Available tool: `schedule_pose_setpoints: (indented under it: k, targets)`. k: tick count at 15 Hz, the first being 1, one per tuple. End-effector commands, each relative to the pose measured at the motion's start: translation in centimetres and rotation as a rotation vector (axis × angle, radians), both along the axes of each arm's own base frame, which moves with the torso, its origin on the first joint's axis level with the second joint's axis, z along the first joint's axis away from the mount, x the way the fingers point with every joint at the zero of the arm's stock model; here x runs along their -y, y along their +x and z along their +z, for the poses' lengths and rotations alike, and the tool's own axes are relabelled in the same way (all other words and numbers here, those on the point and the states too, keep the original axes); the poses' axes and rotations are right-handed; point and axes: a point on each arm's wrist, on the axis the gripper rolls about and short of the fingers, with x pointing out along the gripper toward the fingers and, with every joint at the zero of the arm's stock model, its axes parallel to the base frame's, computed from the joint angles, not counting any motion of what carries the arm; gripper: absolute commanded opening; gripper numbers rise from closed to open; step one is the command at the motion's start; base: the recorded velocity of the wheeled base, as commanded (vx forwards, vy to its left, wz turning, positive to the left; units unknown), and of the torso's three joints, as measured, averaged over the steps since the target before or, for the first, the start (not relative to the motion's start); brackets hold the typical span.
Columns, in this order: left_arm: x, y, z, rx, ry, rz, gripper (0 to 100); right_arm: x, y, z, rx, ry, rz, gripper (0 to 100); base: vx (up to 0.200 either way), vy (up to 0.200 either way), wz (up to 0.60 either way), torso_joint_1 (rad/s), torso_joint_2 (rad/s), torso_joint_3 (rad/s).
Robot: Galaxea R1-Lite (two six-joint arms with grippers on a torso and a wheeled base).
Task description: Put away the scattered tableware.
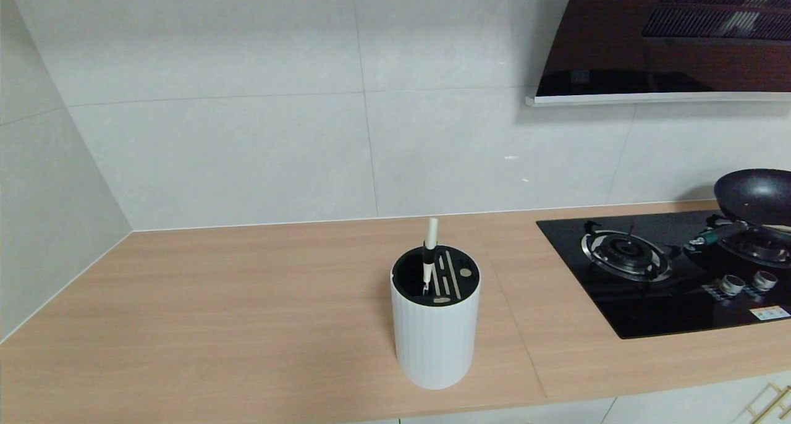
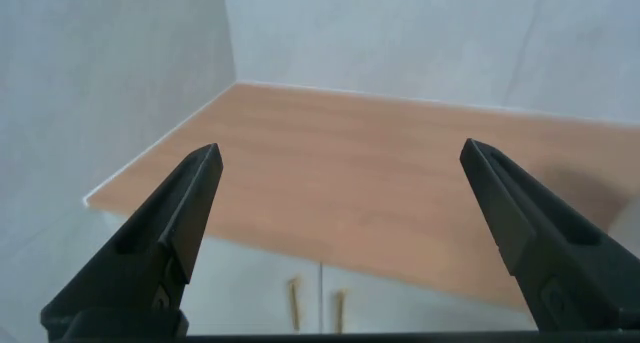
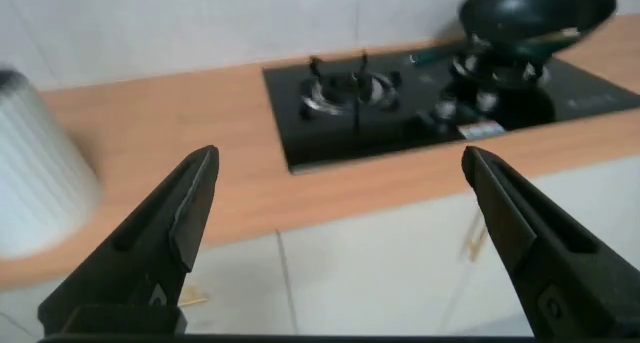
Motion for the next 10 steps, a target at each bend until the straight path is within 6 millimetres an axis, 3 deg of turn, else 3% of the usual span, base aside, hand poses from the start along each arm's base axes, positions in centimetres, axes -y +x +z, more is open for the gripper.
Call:
schedule_pose_setpoints:
  k: [1, 4, 6, 8, 9, 10]
  targets:
    - [0.0, 1.9, -3.9, -0.034, 0.005, 0.007, 100, -0.1, 0.6, -1.5, 0.059, -0.035, -0.01, 100, 0.0, 0.0, 0.0, 0.0, 0.0, 0.0]
    - [0.1, 2.3, -5.2, -0.057, -0.046, -0.017, 100, -0.1, 0.6, -1.6, 0.048, -0.041, 0.007, 100, 0.0, 0.0, 0.0, 0.0, 0.0, 0.0]
    - [0.4, 2.4, -5.2, -0.058, -0.048, -0.16, 100, -0.2, 0.6, -1.6, 0.048, -0.045, 0.04, 100, 0.0, 0.0, 0.0, 0.0, 0.0, 0.0]
    - [0.4, 2.4, -5.2, -0.06, -0.048, -0.182, 100, -0.3, 0.7, -1.6, 0.048, -0.046, 0.085, 100, 0.0, 0.0, 0.0, 0.0, 0.0, 0.0]
    - [0.5, 2.5, -5.3, -0.07, -0.041, -0.23, 100, -0.5, 0.7, -2.1, 0.0, -0.052, 0.199, 100, 0.0, 0.0, 0.0, 0.0, 0.0, 0.0]
    - [0.7, 2.5, -5.6, -0.114, -0.004, -0.301, 100, -0.5, 0.7, -2.2, -0.017, -0.061, 0.207, 100, 0.0, 0.0, 0.0, 0.0, 0.0, 0.0]
